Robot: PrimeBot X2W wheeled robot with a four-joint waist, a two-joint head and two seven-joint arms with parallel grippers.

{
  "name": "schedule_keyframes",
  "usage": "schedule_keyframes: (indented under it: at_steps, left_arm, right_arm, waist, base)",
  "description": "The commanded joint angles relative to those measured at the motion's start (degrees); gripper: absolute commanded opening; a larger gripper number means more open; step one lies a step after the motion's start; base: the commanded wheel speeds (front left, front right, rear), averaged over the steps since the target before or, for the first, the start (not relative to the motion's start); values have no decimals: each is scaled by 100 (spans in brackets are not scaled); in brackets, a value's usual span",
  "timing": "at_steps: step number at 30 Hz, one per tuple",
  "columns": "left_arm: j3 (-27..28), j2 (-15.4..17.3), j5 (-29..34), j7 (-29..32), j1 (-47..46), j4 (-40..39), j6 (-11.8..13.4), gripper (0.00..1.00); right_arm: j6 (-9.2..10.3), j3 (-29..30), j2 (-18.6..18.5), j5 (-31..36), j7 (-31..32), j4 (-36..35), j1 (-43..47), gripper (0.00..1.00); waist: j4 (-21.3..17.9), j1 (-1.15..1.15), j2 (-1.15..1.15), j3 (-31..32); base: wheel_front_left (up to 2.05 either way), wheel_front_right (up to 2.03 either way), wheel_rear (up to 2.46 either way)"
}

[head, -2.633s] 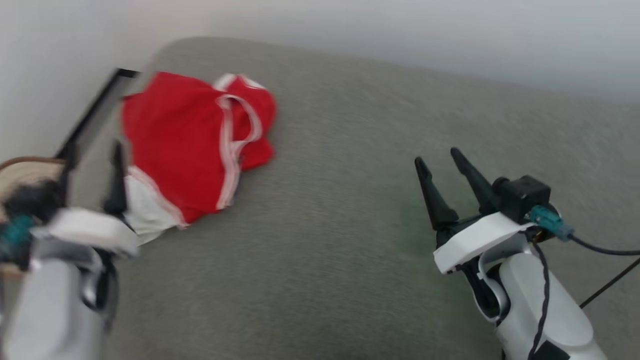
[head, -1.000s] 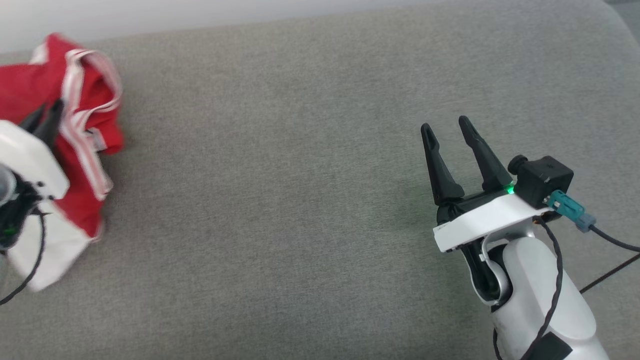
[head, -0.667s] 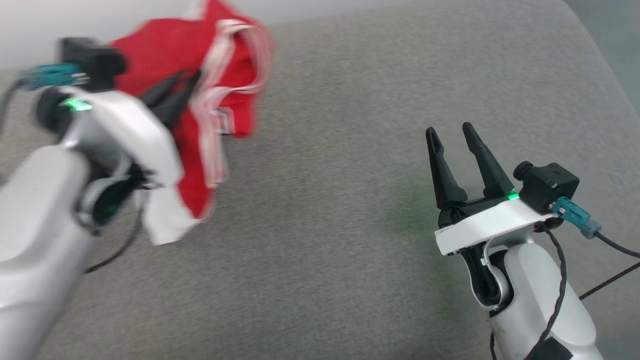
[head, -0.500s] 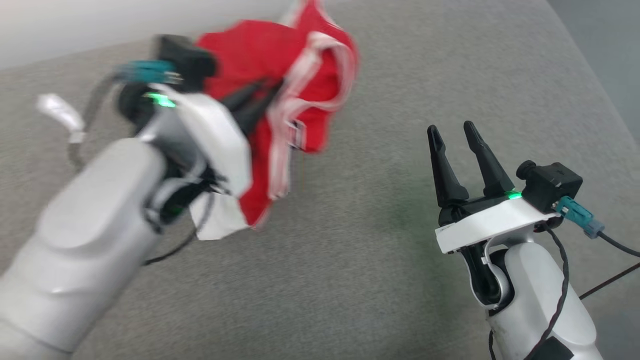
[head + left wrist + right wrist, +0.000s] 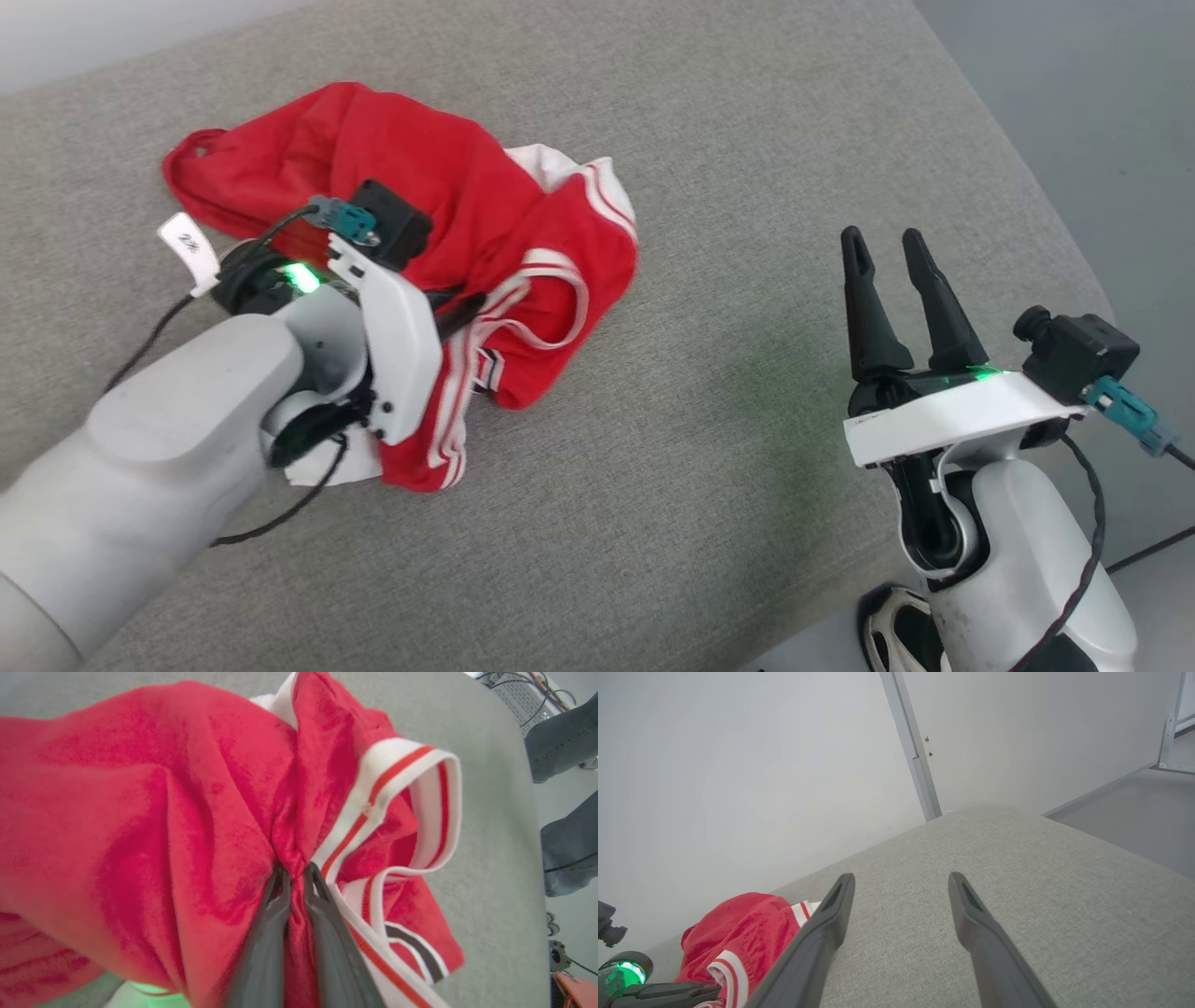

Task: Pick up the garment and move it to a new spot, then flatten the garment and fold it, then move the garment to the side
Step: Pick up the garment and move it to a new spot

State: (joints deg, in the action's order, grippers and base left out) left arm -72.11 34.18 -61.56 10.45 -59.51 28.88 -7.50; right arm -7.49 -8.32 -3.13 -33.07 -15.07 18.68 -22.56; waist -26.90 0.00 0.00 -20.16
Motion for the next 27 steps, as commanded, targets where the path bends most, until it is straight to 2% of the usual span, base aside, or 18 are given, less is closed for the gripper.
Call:
schedule_keyframes:
  at_steps: [1,6,15,16,18,20,22,25,27]
  left_arm:
    - [-30,37,-6,41,-47,40,11,0]
    - [-152,191,360,511,10,299,17,0]
    - [-238,-67,828,1335,218,527,18,0]
    - [-239,-79,851,1350,220,526,18,12]
    - [-236,-103,842,1214,178,485,17,42]
    - [-212,-113,842,1041,77,427,17,82]
    - [-177,-132,857,777,-91,360,17,99]
    - [-133,-244,754,286,-302,224,16,100]
    - [-110,-346,492,-293,-390,130,15,100]
  right_arm:
    - [0,9,22,-41,-12,-29,35,100]
    - [0,-20,20,-165,-12,-54,69,100]
    - [1,-87,20,-308,-13,-106,-75,100]
    - [0,-78,20,-294,-12,-114,-79,100]
    - [0,-49,22,-218,-12,-100,-45,100]
    - [1,-15,20,-133,-13,-69,2,100]
    - [0,13,19,-42,-13,-38,31,100]
    - [0,79,20,154,-13,10,58,100]
    - [1,132,16,348,-13,50,82,100]
  waist:
    - [-38,0,0,-31]
    - [-95,0,0,-90]
    - [-133,0,0,-214]
    - [-114,0,0,-213]
    - [-33,0,0,-181]
    - [83,0,0,-126]
    - [230,0,0,-58]
    - [501,0,0,86]
    - [784,0,0,242]
  base:
    - [0,0,0]
    - [0,0,0]
    - [0,0,0]
    - [0,0,0]
    - [0,0,0]
    - [0,0,0]
    - [0,0,0]
    - [0,0,0]
    - [0,0,0]
